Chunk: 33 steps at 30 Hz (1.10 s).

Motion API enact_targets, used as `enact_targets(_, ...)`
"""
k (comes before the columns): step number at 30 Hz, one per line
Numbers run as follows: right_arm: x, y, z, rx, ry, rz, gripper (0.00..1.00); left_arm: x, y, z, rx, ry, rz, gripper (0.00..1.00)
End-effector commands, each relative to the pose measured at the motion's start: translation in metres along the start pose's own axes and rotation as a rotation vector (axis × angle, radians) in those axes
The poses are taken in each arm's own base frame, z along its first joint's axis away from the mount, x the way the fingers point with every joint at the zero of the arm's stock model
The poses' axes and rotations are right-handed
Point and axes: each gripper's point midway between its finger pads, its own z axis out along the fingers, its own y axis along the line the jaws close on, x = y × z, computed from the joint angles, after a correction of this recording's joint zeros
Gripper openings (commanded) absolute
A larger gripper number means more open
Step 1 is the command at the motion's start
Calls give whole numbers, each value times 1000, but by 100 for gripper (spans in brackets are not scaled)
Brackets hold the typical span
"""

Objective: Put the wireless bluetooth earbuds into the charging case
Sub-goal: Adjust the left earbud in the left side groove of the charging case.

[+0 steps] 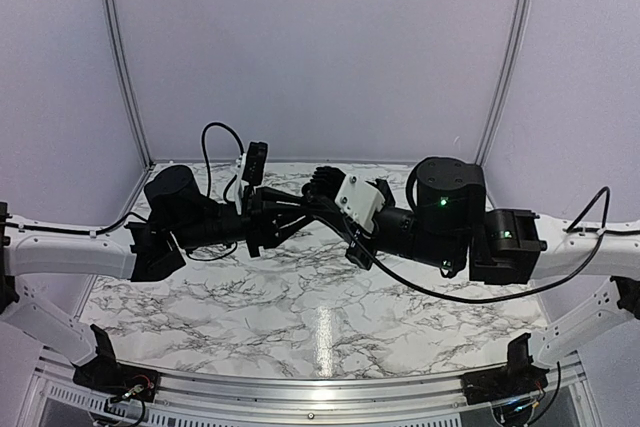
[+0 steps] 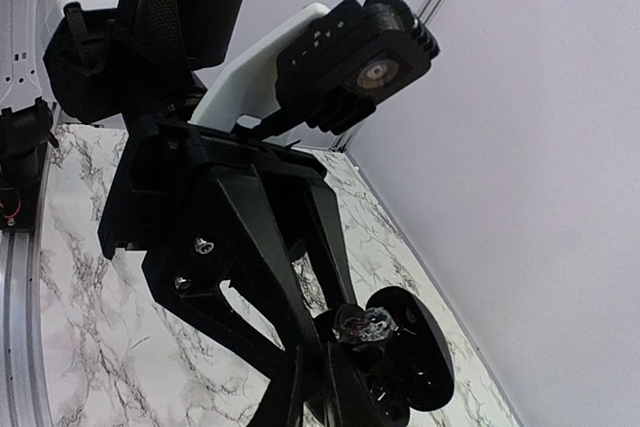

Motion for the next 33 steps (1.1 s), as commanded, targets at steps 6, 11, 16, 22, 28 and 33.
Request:
enact_targets(6,-22,-16,0,46,-42,47,10,-13,-1,4,-3,-37,49,0)
enact_targets(11,-20,-15,2,42,-37,50,10,-10,0,6,-12,-24,57,0)
enact_targets(16,-20,-15,6,48,-32,59,10,-7,3,7,-32,-10,64,0)
enact_targets(22,-17,-17,7,65,-18,64,10,-4,5,7,-51,3,75,0)
enact_targets(28,-22,-19,10,75,-37,70,10,2,3,9,-45,26,95,0)
enact_targets(33,-20,-17,13,71,-33,67,9,6,-2,10,-27,42,111,0)
